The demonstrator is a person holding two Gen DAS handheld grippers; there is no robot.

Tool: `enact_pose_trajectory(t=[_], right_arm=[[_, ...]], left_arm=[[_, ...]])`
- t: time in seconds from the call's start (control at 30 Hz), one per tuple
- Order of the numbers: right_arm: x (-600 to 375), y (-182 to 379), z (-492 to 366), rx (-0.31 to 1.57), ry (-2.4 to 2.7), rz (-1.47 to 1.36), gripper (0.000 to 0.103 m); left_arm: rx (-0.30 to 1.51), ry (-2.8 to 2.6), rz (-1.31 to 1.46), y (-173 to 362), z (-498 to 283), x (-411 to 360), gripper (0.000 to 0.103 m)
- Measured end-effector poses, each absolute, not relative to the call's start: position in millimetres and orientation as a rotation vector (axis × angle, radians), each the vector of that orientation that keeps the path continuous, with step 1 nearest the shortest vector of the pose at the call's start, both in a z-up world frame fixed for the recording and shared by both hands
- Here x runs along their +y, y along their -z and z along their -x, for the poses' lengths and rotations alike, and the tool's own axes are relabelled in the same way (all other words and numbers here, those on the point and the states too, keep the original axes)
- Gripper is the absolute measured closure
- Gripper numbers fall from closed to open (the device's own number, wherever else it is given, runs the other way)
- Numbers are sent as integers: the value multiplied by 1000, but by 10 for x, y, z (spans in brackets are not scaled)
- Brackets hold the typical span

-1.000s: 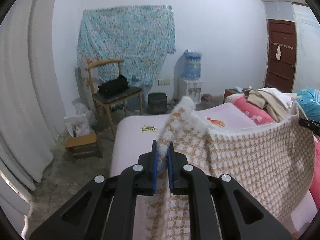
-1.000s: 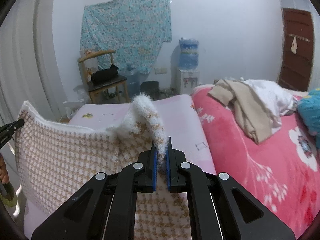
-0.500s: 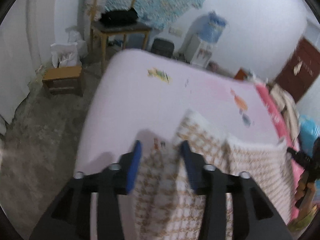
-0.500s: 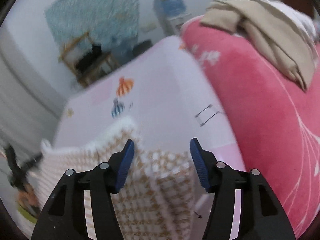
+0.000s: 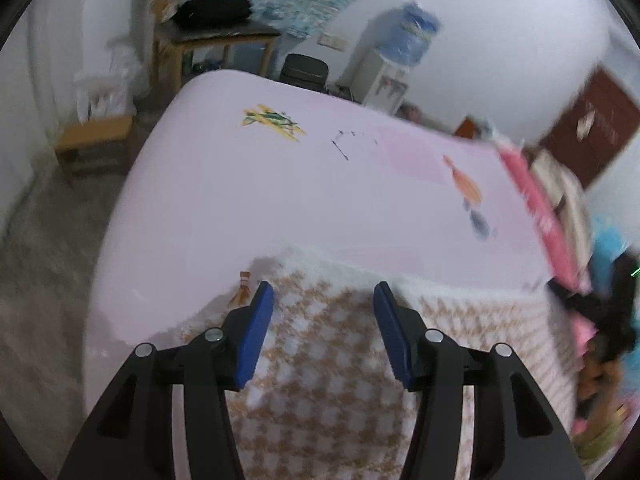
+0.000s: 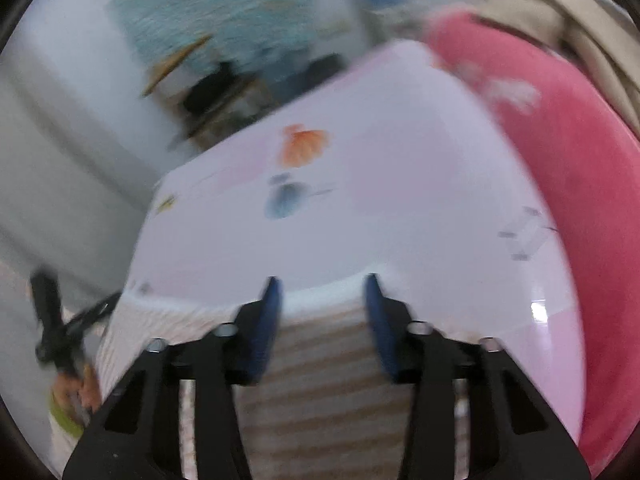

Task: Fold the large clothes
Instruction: 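Release both grippers and pull them back from the folded coat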

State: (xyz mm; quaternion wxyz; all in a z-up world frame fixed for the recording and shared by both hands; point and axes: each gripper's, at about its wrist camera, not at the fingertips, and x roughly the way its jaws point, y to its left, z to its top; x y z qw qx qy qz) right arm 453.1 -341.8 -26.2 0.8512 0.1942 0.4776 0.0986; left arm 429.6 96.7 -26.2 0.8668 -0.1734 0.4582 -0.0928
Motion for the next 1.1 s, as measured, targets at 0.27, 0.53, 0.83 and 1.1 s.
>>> enact_pose_trajectory(t=[0.27, 0.53, 0.83, 1.1], right_arm=[[-3726, -211, -3860, 888, -97, -396, 58], [-2867, -282, -2700, 886, -226, -123, 43], [-2296, -309, -1851, 839, -220, -35, 26], [-2169, -491, -1095, 745, -167, 57, 8]], left_arm=[[866, 112, 462, -87, -3820, 1429, 52], [874, 323, 182, -324, -2806, 619, 38], [906, 308, -21, -31, -1923, -67, 33], [785, 239, 21, -336, -1187, 50, 14]])
